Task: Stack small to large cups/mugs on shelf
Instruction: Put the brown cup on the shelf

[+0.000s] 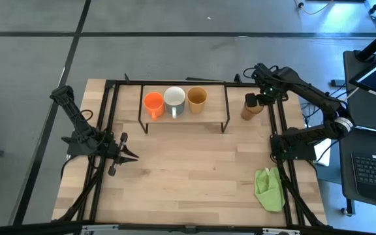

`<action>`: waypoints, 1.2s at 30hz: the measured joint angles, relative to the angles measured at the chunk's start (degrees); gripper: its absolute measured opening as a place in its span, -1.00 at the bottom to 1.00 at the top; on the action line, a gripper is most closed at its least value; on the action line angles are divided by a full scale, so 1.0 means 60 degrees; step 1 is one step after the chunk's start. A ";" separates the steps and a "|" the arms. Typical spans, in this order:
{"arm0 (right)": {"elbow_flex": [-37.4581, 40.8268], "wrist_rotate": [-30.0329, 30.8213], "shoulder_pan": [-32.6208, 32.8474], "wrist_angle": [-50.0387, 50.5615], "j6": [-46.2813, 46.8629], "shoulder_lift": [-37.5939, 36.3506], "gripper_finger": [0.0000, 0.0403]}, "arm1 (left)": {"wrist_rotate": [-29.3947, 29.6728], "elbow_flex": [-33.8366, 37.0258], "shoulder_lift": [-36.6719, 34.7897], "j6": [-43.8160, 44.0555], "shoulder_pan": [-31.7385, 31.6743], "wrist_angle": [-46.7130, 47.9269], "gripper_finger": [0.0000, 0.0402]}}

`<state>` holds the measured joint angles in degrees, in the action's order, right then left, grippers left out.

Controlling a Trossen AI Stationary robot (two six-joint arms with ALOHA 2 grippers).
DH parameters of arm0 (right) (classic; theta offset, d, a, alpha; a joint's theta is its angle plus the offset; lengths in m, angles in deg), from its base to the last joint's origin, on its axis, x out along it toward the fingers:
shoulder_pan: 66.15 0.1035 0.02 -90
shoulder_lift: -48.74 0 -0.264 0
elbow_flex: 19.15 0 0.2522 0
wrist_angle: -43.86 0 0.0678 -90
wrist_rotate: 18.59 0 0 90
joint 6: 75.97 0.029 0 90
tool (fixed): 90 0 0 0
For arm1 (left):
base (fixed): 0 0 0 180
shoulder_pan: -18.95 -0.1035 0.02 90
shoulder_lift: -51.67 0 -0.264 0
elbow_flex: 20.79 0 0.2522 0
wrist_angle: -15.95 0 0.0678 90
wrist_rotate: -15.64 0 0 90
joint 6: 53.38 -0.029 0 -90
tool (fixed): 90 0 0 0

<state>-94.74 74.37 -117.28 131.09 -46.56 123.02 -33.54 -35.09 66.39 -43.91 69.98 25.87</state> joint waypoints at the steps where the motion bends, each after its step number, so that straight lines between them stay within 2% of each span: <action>1: -0.0098 0.0112 0.0055 0.0058 -0.0009 0.0018 -0.92 | 0.0000 0.0000 -0.0003 0.0000 0.0003 0.0000 -0.76; 6: -0.1385 0.0898 0.0265 0.0826 -0.0226 0.0023 -0.94 | 0.0000 0.0000 -0.0003 0.0004 0.0003 0.0000 -0.77; 13: -0.3900 0.0918 0.0726 0.2851 -0.0143 0.0023 -0.95 | 0.0000 0.0000 -0.0002 0.0002 0.0003 0.0001 -0.75; 18: -0.5725 0.0009 0.1551 0.2812 0.0442 0.0074 -0.95 | 0.0000 0.0000 -0.0003 0.0000 0.0003 0.0000 -0.76; 23: -0.7331 0.0424 0.2722 0.2758 0.1046 0.0505 -0.95 | 0.0000 0.0000 -0.0003 0.0001 -0.0001 0.0000 -0.77; 27: -0.7815 0.0422 0.3476 0.2766 0.1317 0.0986 -0.95 | 0.0000 0.0000 -0.0003 0.0003 0.0001 0.0000 -0.77; 36: -0.7834 0.0404 0.5143 0.2758 0.1487 0.2250 -0.95 | 0.0001 0.0000 -0.0003 0.0000 0.0001 0.0000 -0.77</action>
<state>-141.75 76.80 -86.43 147.64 -37.64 136.52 -33.54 -35.09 66.37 -43.91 69.98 25.87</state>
